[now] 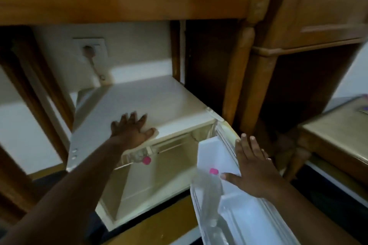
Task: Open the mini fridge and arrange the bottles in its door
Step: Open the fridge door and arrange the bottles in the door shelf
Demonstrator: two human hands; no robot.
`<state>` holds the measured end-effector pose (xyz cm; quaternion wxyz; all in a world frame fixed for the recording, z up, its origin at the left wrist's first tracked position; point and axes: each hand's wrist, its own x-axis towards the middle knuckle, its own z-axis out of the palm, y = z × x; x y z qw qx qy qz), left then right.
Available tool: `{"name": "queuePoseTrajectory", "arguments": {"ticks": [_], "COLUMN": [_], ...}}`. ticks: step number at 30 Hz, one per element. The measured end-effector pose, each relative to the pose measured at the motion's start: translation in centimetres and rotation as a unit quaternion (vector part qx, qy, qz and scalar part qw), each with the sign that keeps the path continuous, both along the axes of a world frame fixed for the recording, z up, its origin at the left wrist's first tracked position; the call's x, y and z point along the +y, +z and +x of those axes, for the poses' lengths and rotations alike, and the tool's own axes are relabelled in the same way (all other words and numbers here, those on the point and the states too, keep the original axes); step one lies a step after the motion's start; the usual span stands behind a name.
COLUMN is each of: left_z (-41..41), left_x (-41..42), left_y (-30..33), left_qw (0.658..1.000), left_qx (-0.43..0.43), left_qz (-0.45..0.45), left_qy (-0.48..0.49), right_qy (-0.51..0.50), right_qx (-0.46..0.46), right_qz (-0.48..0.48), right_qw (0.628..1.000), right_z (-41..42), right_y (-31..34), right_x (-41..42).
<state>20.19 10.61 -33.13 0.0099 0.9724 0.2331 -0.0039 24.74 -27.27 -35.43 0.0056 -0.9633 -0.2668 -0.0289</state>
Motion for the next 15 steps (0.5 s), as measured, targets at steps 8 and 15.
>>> {"name": "queuePoseTrajectory", "arguments": {"ticks": [8,15], "left_z": [8.3,9.8], "left_x": [-6.5,-6.1], "left_y": [-0.4,-1.6], "left_qw": [0.998,0.998], "left_qx": [-0.001,-0.022], "left_qz": [-0.012,0.024], "left_qy": [-0.067,-0.061], "right_qy": [-0.104,-0.129], "right_qx": [-0.047,-0.053], "right_qz": [-0.033,-0.026], "right_qw": [0.993,0.990], "right_z": [2.0,4.3], "right_y": [-0.9,-1.0], "right_x": [-3.8,-4.5]}}
